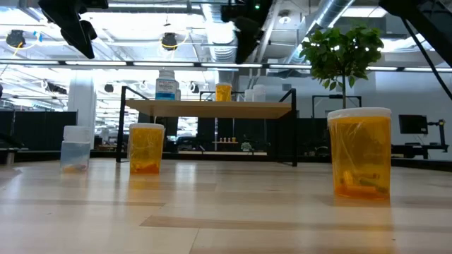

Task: Pick and place medicine bottles onto shelf by color
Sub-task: Put the top right orange pill bottle on the shelf

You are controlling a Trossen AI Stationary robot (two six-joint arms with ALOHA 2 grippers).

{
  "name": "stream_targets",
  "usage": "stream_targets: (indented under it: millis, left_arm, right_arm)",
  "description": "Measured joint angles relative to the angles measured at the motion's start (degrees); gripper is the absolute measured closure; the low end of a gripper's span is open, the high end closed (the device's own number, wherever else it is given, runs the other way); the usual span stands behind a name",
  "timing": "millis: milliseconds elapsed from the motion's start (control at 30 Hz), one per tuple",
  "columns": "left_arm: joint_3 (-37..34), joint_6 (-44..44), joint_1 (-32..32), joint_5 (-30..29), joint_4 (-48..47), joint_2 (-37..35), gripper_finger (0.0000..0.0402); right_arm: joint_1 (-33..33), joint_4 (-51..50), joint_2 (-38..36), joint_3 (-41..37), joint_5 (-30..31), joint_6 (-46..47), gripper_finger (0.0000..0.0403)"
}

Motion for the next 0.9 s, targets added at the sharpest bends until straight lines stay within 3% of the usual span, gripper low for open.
stream_targets:
  millis: [100,400,900]
  left_arm:
    - [0.00,0.00,-0.01,0.00,0.02,0.02,0.0164]
    - [0.00,-0.77,0.01,0.00,0.60,0.00,0.0164]
    - [0.00,-0.50,-0.01,0.00,0.94,-0.01,0.0164]
  right_arm:
    - [0.02,-3.35,0.01,-0.20,0.02,-0.33,0.0112]
    - [-2.10,3.49,0.13,-1.20,2.20,-0.38,0.0135]
    - [-2.89,4.14,0.18,-3.37,1.67,2.80,0.0313]
